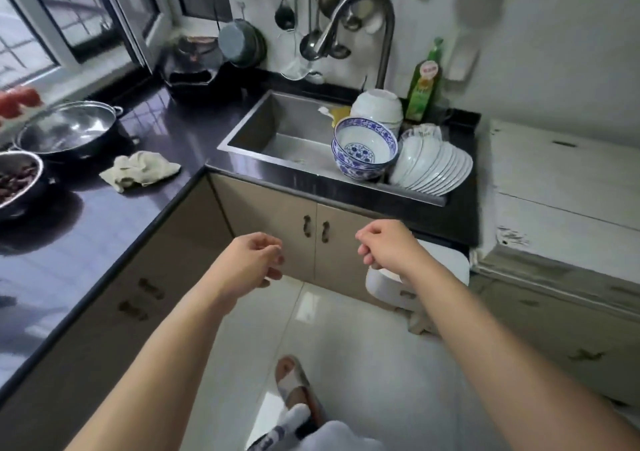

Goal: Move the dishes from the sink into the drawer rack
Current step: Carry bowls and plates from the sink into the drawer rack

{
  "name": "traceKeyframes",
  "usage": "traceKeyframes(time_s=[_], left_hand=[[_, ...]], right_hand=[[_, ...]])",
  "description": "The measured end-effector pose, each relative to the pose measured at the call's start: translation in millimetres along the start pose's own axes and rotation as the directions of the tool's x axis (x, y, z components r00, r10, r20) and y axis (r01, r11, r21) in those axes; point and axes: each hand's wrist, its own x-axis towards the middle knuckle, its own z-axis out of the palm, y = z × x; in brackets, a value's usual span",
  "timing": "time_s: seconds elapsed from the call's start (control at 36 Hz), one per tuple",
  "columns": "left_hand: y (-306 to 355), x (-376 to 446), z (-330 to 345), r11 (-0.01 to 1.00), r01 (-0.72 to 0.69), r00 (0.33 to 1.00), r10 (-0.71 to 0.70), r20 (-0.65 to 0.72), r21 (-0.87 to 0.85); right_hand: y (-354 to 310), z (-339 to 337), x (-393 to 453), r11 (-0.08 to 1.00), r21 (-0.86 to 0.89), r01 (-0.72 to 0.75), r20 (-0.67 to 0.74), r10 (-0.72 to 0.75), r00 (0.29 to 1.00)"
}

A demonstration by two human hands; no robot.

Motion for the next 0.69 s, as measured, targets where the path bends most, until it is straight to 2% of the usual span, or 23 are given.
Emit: traceKeyframes(time_s=[0.19, 0.33, 0.44, 0.61, 0.69], left_hand=[[30.5, 99.3, -11.9, 0.999, 0.040, 0.999, -0.040, 0.031, -0.002], [62.5, 152.7, -9.3, 0.997, 0.043, 0.995, -0.048, 0.088, 0.062], [75.0, 176.4, -3.7, 0.994, 0.077, 0.993, -0.083, 0.087, 0.074], [78.6, 193.6, 2.2, 0.987, 0.149, 0.987, -0.151, 0.045, 0.055], [82.8, 194.9, 6.7, 0.979, 0.195, 0.981, -0.196, 0.013, 0.052]], right_hand=[[-37.4, -23.9, 89.2, 0.997, 0.068, -0.030, -0.023, 0.032, 0.999], [-23.4, -44.8, 137.8, 0.979, 0.123, -0.165, -0.112, 0.178, 0.978], [-15.3, -52.1, 179.6, 0.936, 0.130, -0.327, -0.069, 0.337, 0.939], [-33.8, -72.2, 284.4, 0.903, 0.147, -0.404, -0.141, 0.424, 0.895], [-36.9, -82.9, 326.3, 0.896, 0.078, -0.437, -0.156, 0.444, 0.882]])
